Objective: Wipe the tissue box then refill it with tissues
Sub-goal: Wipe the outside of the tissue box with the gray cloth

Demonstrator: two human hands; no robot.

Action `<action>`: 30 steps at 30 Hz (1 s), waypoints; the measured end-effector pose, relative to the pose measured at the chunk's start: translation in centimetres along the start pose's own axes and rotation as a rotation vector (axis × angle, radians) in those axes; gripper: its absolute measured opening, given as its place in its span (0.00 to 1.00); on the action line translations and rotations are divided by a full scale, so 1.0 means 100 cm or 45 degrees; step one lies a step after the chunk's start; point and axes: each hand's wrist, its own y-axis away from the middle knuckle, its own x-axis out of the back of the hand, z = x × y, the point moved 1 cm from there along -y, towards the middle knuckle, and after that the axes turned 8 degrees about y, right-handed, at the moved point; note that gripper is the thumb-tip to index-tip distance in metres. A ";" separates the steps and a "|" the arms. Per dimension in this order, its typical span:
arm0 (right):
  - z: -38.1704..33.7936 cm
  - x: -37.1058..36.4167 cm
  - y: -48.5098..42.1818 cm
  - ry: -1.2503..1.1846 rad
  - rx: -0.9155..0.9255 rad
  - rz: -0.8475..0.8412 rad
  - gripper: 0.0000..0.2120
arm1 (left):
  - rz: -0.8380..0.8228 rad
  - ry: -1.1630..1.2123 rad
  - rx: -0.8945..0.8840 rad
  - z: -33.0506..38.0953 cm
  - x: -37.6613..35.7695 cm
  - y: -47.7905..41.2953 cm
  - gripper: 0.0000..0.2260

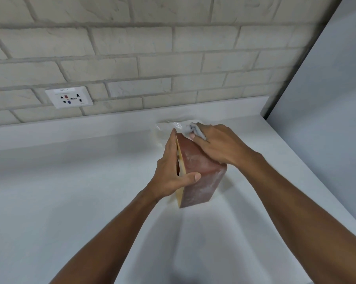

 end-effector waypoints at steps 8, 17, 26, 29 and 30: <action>0.002 0.003 0.003 0.051 0.062 -0.015 0.18 | 0.011 0.010 -0.016 0.004 0.000 0.001 0.53; 0.000 0.003 0.017 0.091 0.116 -0.013 0.17 | 0.026 0.037 0.010 0.000 -0.002 0.002 0.56; 0.000 -0.013 0.032 0.020 0.219 0.037 0.20 | 0.031 0.065 -0.001 -0.003 -0.003 0.001 0.54; 0.010 -0.007 0.032 -0.027 0.137 0.035 0.19 | 0.039 0.088 0.011 -0.002 -0.003 0.001 0.53; 0.016 -0.002 0.027 -0.009 0.015 0.049 0.18 | 0.039 0.099 0.023 -0.001 -0.003 0.001 0.54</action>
